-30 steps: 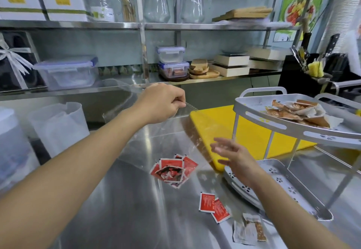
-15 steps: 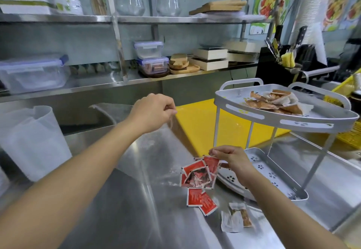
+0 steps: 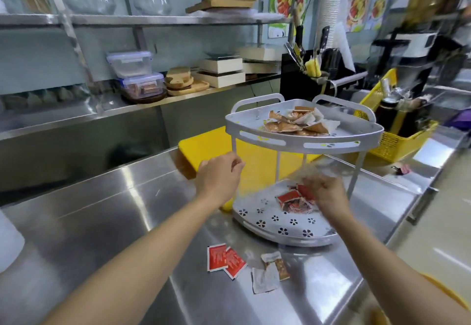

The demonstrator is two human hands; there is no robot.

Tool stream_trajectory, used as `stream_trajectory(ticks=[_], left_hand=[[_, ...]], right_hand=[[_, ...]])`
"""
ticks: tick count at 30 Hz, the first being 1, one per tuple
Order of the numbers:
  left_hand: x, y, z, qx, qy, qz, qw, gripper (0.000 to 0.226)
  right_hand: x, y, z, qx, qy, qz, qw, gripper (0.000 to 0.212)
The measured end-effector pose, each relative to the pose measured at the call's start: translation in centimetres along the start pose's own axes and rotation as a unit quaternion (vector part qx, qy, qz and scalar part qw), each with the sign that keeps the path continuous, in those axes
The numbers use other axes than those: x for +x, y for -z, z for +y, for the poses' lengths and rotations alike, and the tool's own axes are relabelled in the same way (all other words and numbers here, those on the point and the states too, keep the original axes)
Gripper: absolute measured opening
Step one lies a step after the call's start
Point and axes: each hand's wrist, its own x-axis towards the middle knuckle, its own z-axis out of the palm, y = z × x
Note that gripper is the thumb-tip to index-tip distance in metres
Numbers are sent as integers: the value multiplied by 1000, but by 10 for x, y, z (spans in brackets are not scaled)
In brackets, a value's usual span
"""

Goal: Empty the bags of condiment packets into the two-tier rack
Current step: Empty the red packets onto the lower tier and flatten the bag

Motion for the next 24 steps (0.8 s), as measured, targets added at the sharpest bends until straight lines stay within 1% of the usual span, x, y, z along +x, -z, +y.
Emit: stream_trajectory(ticks=[3,4,5,6,7,8,10,11,13,14,15,16,17,18,19,20,21,22,23,24], left_hand=[[-10,-29,-1,52,21,-111,992,20],[-12,-32,0,61,22,-126,990,25],[-14,-33,3,77,14,-121,990,33],[-15,-32,8,105,-16,-97,990,40],[-18,-30,15,138,-76,-62,986,45],[-22,-28,24,159,-156,-29,975,47],[-30,-28,43,155,-318,27,935,45],[-35,-31,53,145,-382,42,912,42],[-41,-40,70,145,-473,39,868,41],[-42,-46,75,162,-504,25,848,41],[-42,-53,79,190,-524,13,830,41],[-40,-59,82,224,-536,1,814,40],[-39,-65,84,255,-544,-12,799,36],[-37,-69,85,280,-548,-23,788,30],[-34,-71,87,301,-549,-32,780,24],[-32,-73,89,319,-542,-39,776,18],[-30,-72,91,332,-527,-49,780,12],[-28,-70,95,340,-509,-62,789,9],[-26,-68,98,347,-494,-69,794,11],[-24,-66,101,354,-484,-71,797,12]], right_hand=[[-15,5,28,-109,-25,-34,993,11],[-18,6,33,-127,-27,-39,991,13],[-21,9,35,-132,-30,-44,990,16],[-22,11,37,-137,-28,-46,989,18],[-21,12,36,-146,-14,-42,988,18],[-20,10,33,-162,-1,-36,986,17],[-22,11,23,-231,29,-48,971,17],[-22,13,22,-262,54,-57,962,17],[-22,20,17,-291,120,-51,948,20],[-26,20,15,-303,159,-42,939,20],[-29,8,10,-313,177,-18,933,16],[-36,-3,2,-301,129,16,945,21],[-42,-12,-14,-317,47,16,947,31],[-42,-13,-18,-279,-27,22,960,29],[-43,-14,-21,-285,-53,5,957,19],[-37,-12,-12,-299,-2,-41,953,16],[-31,-7,7,-271,72,-71,957,25],[-30,4,16,-234,85,-95,964,31],[-30,15,25,-222,85,-93,967,28],[-32,18,30,-177,84,-64,979,27]])
